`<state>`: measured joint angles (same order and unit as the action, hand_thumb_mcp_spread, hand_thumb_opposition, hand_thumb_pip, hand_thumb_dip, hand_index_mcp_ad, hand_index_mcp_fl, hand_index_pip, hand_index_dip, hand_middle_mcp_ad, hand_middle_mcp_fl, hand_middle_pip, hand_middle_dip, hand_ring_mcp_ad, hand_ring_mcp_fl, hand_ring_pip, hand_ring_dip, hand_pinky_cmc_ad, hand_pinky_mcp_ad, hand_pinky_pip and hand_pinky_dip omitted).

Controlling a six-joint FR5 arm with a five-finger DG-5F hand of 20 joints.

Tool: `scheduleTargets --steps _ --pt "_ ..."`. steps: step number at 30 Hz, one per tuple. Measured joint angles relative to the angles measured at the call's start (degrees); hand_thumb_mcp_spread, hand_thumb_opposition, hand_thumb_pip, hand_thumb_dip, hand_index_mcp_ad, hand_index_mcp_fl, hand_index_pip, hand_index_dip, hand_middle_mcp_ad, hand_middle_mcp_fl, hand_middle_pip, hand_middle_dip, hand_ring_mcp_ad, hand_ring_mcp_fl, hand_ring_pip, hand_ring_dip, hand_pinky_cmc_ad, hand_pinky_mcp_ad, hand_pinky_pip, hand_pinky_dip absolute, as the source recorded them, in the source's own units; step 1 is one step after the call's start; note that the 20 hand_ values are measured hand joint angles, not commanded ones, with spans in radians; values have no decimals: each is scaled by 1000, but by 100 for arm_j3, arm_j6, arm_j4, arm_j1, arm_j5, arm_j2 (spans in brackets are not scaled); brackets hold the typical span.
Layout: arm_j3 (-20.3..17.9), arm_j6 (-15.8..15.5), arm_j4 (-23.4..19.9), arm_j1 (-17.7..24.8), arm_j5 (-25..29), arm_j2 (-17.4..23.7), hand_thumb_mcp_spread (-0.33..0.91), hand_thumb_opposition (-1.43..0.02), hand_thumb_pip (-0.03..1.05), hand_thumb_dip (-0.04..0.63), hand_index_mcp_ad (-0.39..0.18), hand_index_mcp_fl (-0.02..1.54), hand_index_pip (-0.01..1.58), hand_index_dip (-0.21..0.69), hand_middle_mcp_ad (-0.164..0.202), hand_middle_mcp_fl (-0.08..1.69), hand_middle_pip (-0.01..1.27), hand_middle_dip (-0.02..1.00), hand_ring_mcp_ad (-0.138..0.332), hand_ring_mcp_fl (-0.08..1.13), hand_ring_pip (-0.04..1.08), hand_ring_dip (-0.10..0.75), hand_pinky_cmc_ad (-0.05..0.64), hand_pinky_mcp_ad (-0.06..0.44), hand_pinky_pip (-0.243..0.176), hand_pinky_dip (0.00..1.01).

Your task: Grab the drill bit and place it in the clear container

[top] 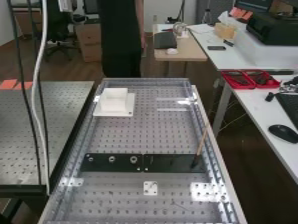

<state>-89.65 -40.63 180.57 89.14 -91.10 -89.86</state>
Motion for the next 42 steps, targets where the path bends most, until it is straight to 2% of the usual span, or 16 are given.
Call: scheduleTargets --steps 4,5,8,11,14,17,21,25,33,42 --pt "-6 1 -4 11 112 9 -10 -5 3 10 21 -5 7 12 63 9 5 26 141 37 24 12 -23 65 -9 19" --pt "-9 2 -5 12 112 12 10 -37 44 5 23 -5 7 12 63 9 5 26 138 37 24 12 -24 63 -9 19" --pt "-14 10 -5 15 118 17 93 -297 215 12 37 -7 7 12 63 10 37 26 148 45 19 -5 -19 54 -10 21" --pt "-21 21 -8 16 127 20 101 -473 213 12 61 -10 9 10 70 10 72 26 152 42 58 -35 9 58 -17 52" --pt "-27 34 -13 16 143 22 101 -543 222 12 65 -10 26 10 70 9 86 24 148 47 68 -37 40 58 -31 79" --pt "-36 46 -29 8 122 21 105 -560 227 12 66 -7 37 10 70 9 89 26 148 49 80 -37 38 58 -35 89" --pt "-75 107 -69 -7 52 8 101 -590 227 10 68 -10 38 10 73 10 106 26 150 40 79 -37 87 66 -73 103" --pt "-110 159 -95 -21 105 -6 101 -586 236 12 87 -7 44 10 91 10 108 26 152 47 79 -37 105 66 -75 110" --pt "-179 261 -157 -51 2 -37 101 -606 236 5 89 -7 45 10 93 9 108 26 148 63 80 -45 124 75 -91 113" --pt "-304 435 -259 -88 33 -111 101 -606 232 5 89 -3 54 10 93 7 108 26 148 63 82 -49 126 75 -87 122"
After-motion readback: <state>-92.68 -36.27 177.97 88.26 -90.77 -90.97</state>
